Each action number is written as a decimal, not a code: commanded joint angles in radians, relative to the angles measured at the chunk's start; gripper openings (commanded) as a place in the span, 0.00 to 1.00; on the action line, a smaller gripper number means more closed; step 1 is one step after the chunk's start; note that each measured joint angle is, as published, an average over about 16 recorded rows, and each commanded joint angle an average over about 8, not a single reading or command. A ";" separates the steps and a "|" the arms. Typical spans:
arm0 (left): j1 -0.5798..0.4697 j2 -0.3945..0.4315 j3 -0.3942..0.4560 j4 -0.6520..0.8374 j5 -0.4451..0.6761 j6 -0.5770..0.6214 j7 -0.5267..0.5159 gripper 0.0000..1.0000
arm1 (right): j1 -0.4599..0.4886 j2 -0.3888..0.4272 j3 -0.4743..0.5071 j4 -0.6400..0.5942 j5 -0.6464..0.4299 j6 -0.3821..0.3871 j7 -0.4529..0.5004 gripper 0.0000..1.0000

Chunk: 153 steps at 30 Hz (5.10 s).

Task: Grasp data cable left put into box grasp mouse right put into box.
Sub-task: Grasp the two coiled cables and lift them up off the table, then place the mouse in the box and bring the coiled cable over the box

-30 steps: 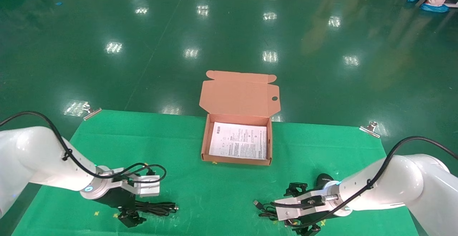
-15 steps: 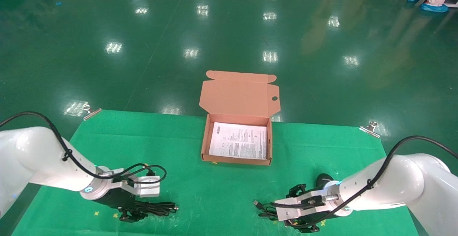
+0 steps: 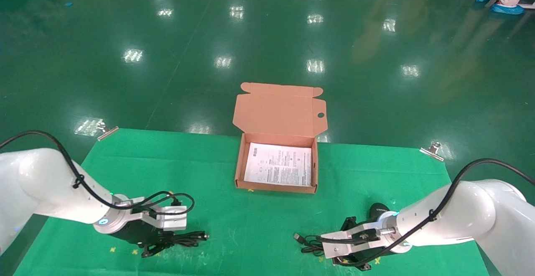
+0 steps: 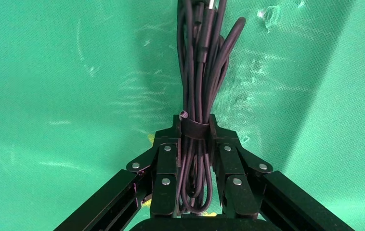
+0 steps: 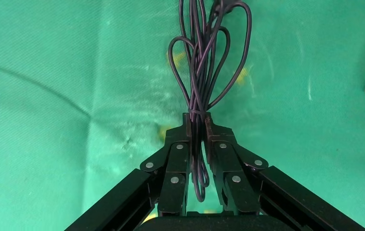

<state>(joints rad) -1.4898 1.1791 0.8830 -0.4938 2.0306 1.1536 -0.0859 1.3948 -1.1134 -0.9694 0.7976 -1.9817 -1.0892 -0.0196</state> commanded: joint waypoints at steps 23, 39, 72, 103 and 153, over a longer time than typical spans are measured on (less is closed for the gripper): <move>-0.074 -0.136 -0.033 -0.208 -0.028 0.089 -0.001 0.00 | 0.146 0.183 0.112 0.198 0.011 0.011 0.174 0.00; -0.169 -0.165 -0.077 -0.432 0.031 -0.005 -0.121 0.00 | 0.346 0.061 0.189 0.105 0.047 0.157 0.069 0.00; -0.302 0.012 -0.095 -0.315 0.161 -0.243 -0.188 0.00 | 0.528 -0.228 0.293 -0.370 0.317 0.317 -0.395 0.00; -0.179 -0.125 -0.041 -0.543 0.319 -0.060 -0.418 0.00 | 0.349 -0.252 0.067 -0.314 0.398 0.380 -0.234 0.00; -0.170 -0.133 -0.041 -0.574 0.332 -0.050 -0.442 0.00 | 0.251 -0.256 -0.335 -0.354 0.671 0.573 0.069 0.93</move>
<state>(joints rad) -1.6593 1.0468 0.8422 -1.0680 2.3619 1.1031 -0.5277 1.6454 -1.3651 -1.2996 0.4457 -1.3102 -0.5202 0.0506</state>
